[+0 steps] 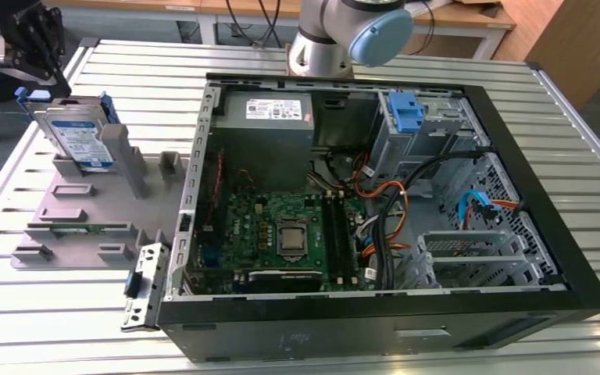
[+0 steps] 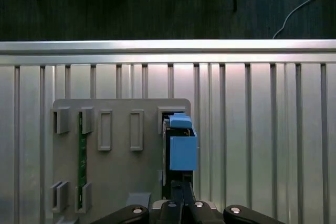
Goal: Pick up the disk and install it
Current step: 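Pick up the disk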
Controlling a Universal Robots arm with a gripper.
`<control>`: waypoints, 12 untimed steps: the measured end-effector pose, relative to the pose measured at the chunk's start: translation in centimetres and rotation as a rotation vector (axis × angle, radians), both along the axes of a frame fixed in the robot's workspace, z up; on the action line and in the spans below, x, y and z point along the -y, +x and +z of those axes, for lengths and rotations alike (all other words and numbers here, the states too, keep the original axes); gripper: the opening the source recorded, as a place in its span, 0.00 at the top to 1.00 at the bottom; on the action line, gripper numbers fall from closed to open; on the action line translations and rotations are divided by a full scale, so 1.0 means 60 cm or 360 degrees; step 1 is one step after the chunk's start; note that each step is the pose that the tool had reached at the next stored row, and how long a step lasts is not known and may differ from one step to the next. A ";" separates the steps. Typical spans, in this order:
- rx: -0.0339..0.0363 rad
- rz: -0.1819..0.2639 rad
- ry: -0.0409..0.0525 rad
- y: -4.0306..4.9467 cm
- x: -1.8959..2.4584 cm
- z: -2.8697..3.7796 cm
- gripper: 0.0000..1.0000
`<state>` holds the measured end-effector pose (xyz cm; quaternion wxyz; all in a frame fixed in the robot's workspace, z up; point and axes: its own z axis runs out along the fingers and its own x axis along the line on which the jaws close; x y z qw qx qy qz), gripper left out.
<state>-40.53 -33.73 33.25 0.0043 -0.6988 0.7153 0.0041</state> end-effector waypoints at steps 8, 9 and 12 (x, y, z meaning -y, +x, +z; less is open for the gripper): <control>0.0000 0.0000 0.0000 0.000 0.0005 0.000 0.89; 0.0000 -0.0001 0.0000 0.000 0.0011 0.000 0.89; 0.0000 -0.0014 -0.0001 0.000 0.0027 0.000 0.89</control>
